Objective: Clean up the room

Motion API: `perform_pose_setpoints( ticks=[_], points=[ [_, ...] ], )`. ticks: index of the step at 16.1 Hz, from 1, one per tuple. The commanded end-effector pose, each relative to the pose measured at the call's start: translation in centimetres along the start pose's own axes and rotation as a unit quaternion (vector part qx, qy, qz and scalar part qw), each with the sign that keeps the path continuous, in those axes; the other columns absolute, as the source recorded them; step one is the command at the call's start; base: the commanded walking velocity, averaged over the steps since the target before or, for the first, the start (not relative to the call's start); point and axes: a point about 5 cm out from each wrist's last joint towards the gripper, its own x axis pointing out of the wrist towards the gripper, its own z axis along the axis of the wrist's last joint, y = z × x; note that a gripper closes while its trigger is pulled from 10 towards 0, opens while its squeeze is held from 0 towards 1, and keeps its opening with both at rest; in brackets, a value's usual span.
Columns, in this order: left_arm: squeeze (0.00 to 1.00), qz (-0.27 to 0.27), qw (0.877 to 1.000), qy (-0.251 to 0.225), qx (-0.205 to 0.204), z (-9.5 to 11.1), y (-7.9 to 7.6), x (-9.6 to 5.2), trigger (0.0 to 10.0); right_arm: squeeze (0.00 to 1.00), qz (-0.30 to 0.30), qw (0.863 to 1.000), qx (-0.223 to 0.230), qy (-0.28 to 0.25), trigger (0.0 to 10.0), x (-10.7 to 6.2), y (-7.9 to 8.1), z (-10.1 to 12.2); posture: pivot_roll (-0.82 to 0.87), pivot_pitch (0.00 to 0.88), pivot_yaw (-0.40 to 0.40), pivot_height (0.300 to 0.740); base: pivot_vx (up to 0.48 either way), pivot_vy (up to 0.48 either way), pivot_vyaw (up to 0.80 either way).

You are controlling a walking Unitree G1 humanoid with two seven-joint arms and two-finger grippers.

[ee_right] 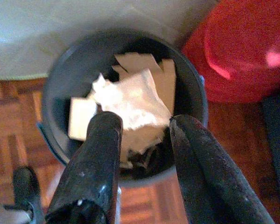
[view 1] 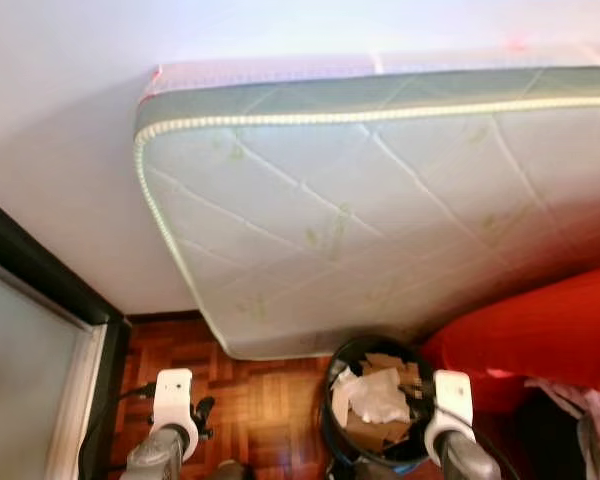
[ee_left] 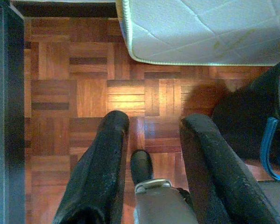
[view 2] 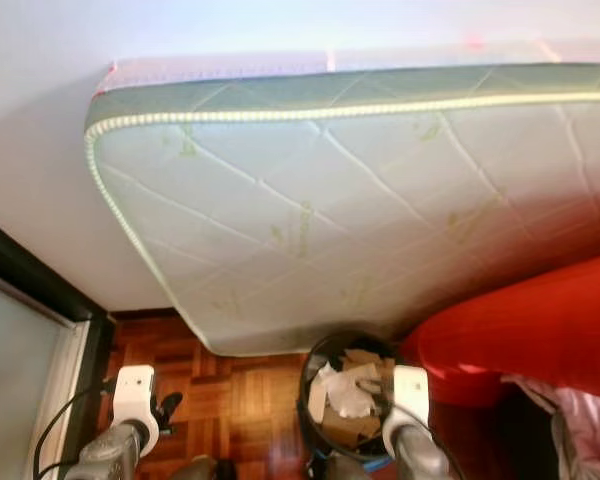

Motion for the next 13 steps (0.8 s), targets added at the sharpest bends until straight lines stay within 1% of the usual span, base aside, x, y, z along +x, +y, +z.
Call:
perform_pose_setpoints(
  ticks=[1,3,5,6,7,8,10,11,12,13],
  points=[
    [0.0,0.011,0.999,0.037,-0.014,-2.1,0.3,-0.6,10.0,0.0,-0.005,0.999,-0.003,0.038,10.0,-0.5,-0.3,-2.0,0.08,0.158,-0.052,0.74,0.0,0.0,0.0],
    [0.0,0.014,0.999,0.041,-0.019,-2.4,0.2,-0.7,10.0,0.0,-0.009,0.999,-0.002,0.049,10.0,-0.9,-0.7,-3.1,0.08,0.153,-0.051,0.74,0.0,0.0,0.0],
    [0.0,0.014,0.999,0.044,-0.019,-2.5,0.2,-0.8,10.0,0.0,-0.006,0.998,-0.013,0.059,10.0,-1.1,-0.7,-3.6,0.08,0.149,-0.051,0.74,0.0,0.0,0.0],
    [0.0,0.013,0.999,0.044,-0.019,-2.5,0.2,-0.7,10.0,0.0,0.001,0.997,-0.04,0.07,10.0,-1.2,-0.6,-3.9,0.07,0.142,-0.051,0.74,0.0,0.0,0.0],
    [0.0,0.012,0.999,0.044,-0.019,-2.5,0.2,-0.7,10.0,0.0,-0.009,0.991,-0.085,0.107,10.0,-1.4,-0.9,-4.9,0.07,0.14,-0.051,0.74,0.0,0.0,0.0],
    [0.0,0.012,0.999,0.043,-0.019,-2.5,0.2,-0.7,10.0,0.0,-0.014,0.988,-0.097,0.117,10.0,-1.5,-1.1,-5.1,0.07,0.14,-0.051,0.74,0.0,0.0,0.0],
    [0.0,0.009,0.999,0.042,-0.018,-2.4,0.1,-0.7,10.0,0.0,-0.051,0.99,-0.044,0.126,10.0,-1.5,-1.9,-5.1,0.08,0.128,-0.048,0.74,0.0,0.0,0.0],
    [0.0,0.008,0.999,0.042,-0.018,-2.3,0.0,-0.6,10.0,0.0,-0.059,0.988,-0.043,0.139,10.0,-1.6,-2.1,-5.2,0.07,0.125,-0.049,0.74,0.0,0.0,0.0],
    [0.0,0.007,0.999,0.042,-0.018,-2.3,0.0,-0.6,10.0,0.0,-0.053,0.984,-0.062,0.156,10.0,-1.6,-2.1,-5.4,0.08,0.126,-0.052,0.74,0.0,0.0,0.0],
    [0.0,0.007,0.999,0.041,-0.019,-2.2,0.0,-0.6,10.0,0.0,-0.051,0.985,-0.062,0.156,10.0,-1.6,-2.0,-5.4,0.08,0.126,-0.052,0.74,0.0,0.0,0.0]
  ],
)
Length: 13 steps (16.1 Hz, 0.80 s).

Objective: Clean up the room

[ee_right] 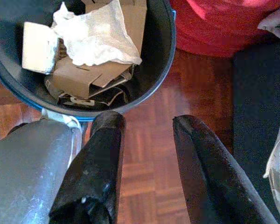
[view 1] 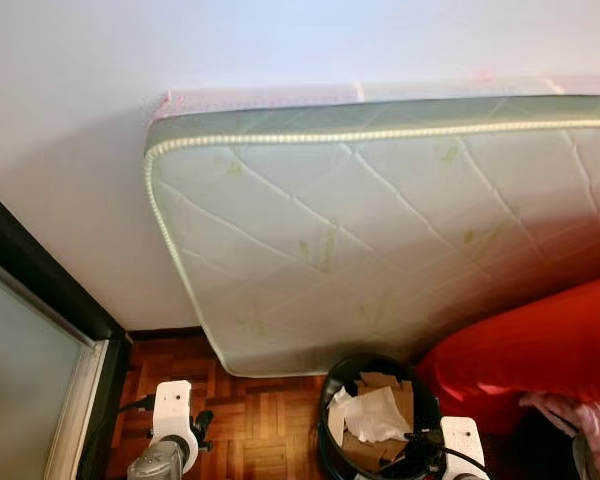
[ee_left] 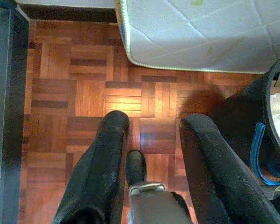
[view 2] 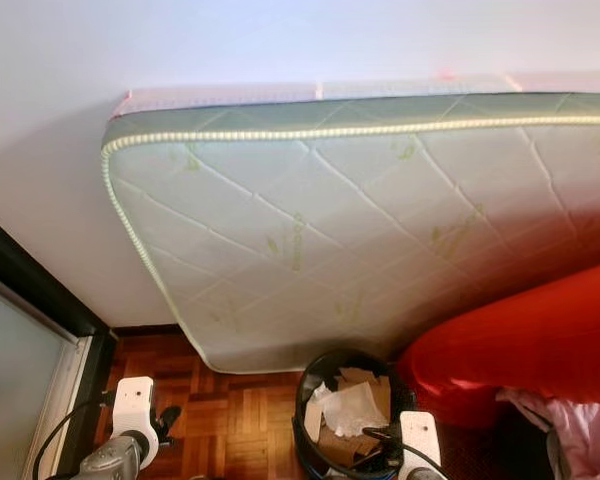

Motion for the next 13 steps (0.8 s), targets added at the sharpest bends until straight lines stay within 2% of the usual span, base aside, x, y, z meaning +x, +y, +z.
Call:
perform_pose_setpoints(
  ticks=[1,2,3,5,7,10,13],
  points=[
    [0.0,0.002,1.0,0.02,-0.011,-1.1,0.1,-0.3,10.0,0.0,0.015,0.999,0.033,-0.013,10.0,0.0,0.6,-0.1,0.08,0.13,-0.055,0.74,0.0,0.0,0.0],
    [0.0,0.002,1.0,0.02,-0.012,-1.0,0.1,-0.3,10.0,0.0,0.032,0.995,0.066,-0.06,10.0,-0.1,1.1,1.4,0.08,0.139,-0.055,0.74,0.0,0.0,0.0],
    [0.0,0.003,1.0,0.02,-0.012,-1.1,0.2,-0.3,10.0,0.0,0.038,0.993,0.071,-0.084,10.0,-0.1,1.3,2.3,0.08,0.139,-0.055,0.74,0.0,0.0,0.0],
    [0.0,0.004,1.0,0.02,-0.013,-1.2,0.2,-0.3,10.0,0.0,0.027,0.995,0.059,-0.069,10.0,0.0,1.1,2.1,0.08,0.147,-0.056,0.74,0.0,0.0,0.0],
    [0.0,0.003,1.0,0.021,-0.014,-1.2,0.2,-0.3,10.0,0.0,0.018,0.999,0.026,-0.039,10.0,0.0,0.8,1.1,0.08,0.149,-0.059,0.74,0.0,0.0,0.0],
    [0.0,0.002,1.0,0.021,-0.015,-1.2,0.2,-0.3,10.0,0.0,0.021,0.998,0.037,-0.036,10.0,-0.1,0.7,0.5,0.08,0.155,-0.058,0.74,0.0,0.0,0.0],
    [0.0,0.0,1.0,0.022,-0.015,-1.2,0.1,-0.3,10.0,0.0,0.022,0.998,0.041,-0.038,10.0,-0.1,0.7,0.4,0.08,0.157,-0.057,0.74,-0.28,0.0,0.0]
  ],
)
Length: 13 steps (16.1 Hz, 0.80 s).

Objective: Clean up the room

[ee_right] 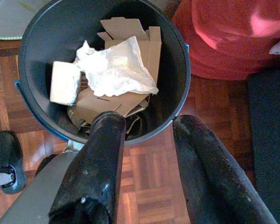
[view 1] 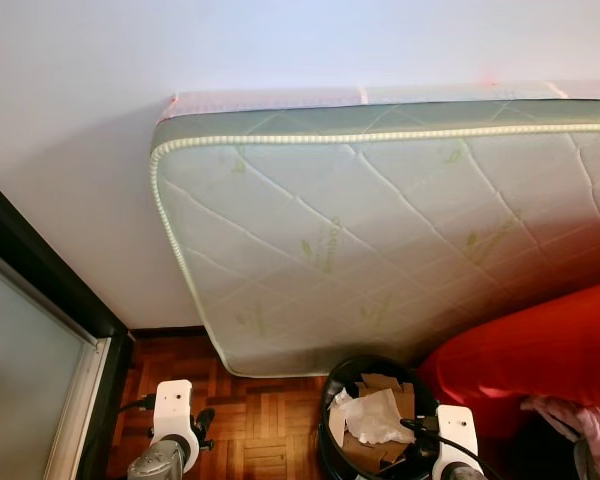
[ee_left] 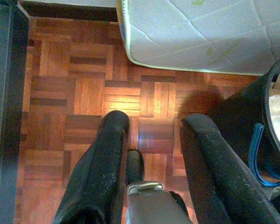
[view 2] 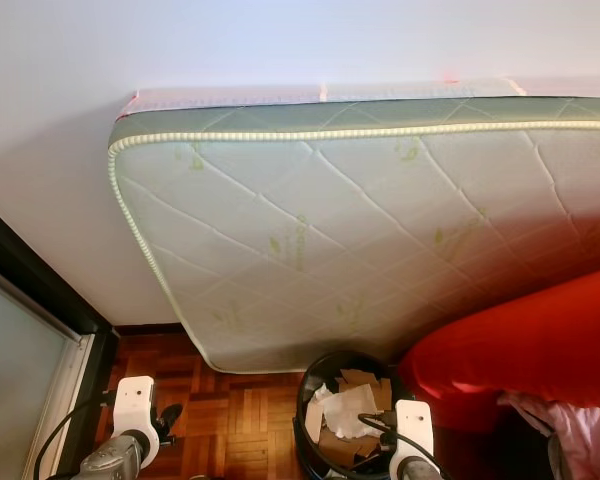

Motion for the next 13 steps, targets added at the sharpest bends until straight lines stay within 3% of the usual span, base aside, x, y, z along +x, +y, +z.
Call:
perform_pose_setpoints(
  ticks=[1,7,13],
  points=[
    [0.0,0.004,1.0,0.022,-0.012,-1.26,0.17,-0.35,10.0,0.0,-0.003,1.0,0.003,0.014,10.0,-0.16,-0.26,-0.9,0.08,0.158,-0.058,0.74,-0.3,0.0,0.0],
    [0.0,0.003,1.0,0.024,-0.013,-1.41,0.18,-0.39,10.0,0.0,0.002,1.0,-0.004,0.011,10.0,-0.11,0.05,-0.67,0.08,0.163,-0.058,0.74,-0.324,0.0,0.0],
    [0.0,0.005,1.0,0.026,-0.01,-1.48,0.21,-0.42,10.0,0.0,0.003,1.0,-0.008,0.014,10.0,-0.13,0.0,-0.82,0.08,0.165,-0.06,0.74,0.0,0.0,0.0]
  ],
)
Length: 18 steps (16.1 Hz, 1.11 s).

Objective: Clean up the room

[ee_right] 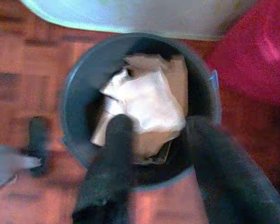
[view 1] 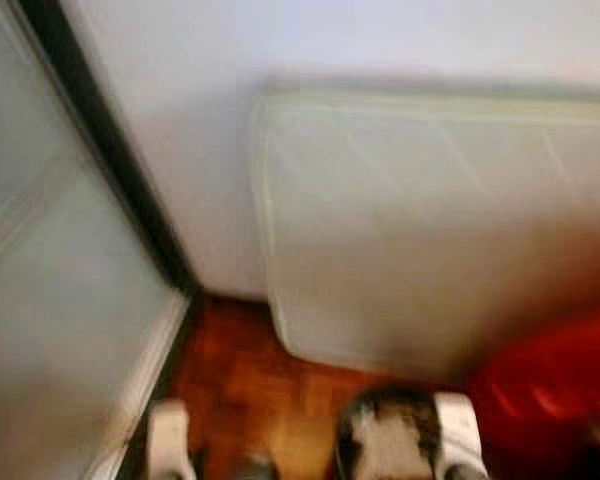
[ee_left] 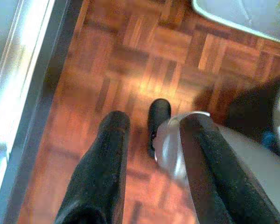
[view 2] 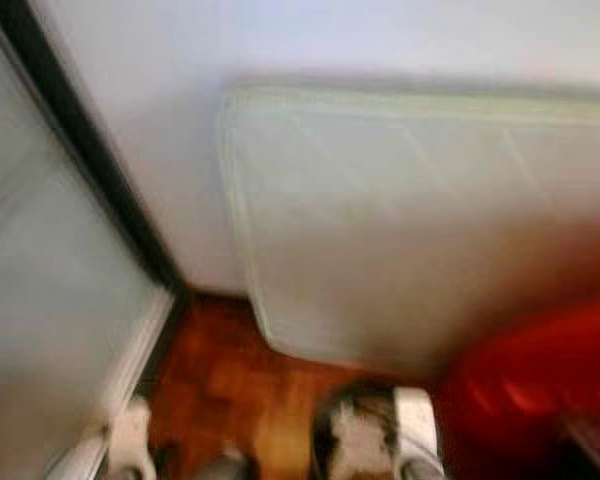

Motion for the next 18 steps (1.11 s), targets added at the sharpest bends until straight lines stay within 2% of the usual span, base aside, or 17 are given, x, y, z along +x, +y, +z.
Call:
perform_pose_setpoints(
  ticks=[1,12,15,18],
  points=[
    [0.0,-0.004,0.999,-0.033,0.003,2.1,-0.3,0.5,10.0,0.0,0.003,1.0,0.005,0.019,10.0,-0.2,0.2,-1.1,0.08,0.165,-0.06,0.74,0.0,0.0,0.0],
    [0.0,-0.01,0.999,-0.037,-0.001,2.3,-0.5,0.5,10.0,0.0,0.0,1.0,0.015,0.011,10.0,-0.1,0.3,-0.7,0.08,0.149,-0.057,0.74,0.0,0.0,0.0],
    [0.0,-0.009,0.999,-0.035,0.001,2.2,-0.5,0.5,10.0,0.0,0.002,0.998,0.055,-0.017,10.0,0.0,0.5,0.2,0.08,0.146,-0.058,0.74,0.0,0.0,0.0],
    [0.0,-0.008,0.999,-0.036,-0.001,2.3,-0.5,0.5,10.0,0.0,0.0,0.997,0.066,-0.025,10.0,0.1,0.5,0.7,0.08,0.15,-0.059,0.74,0.0,0.0,0.0]
  ],
)
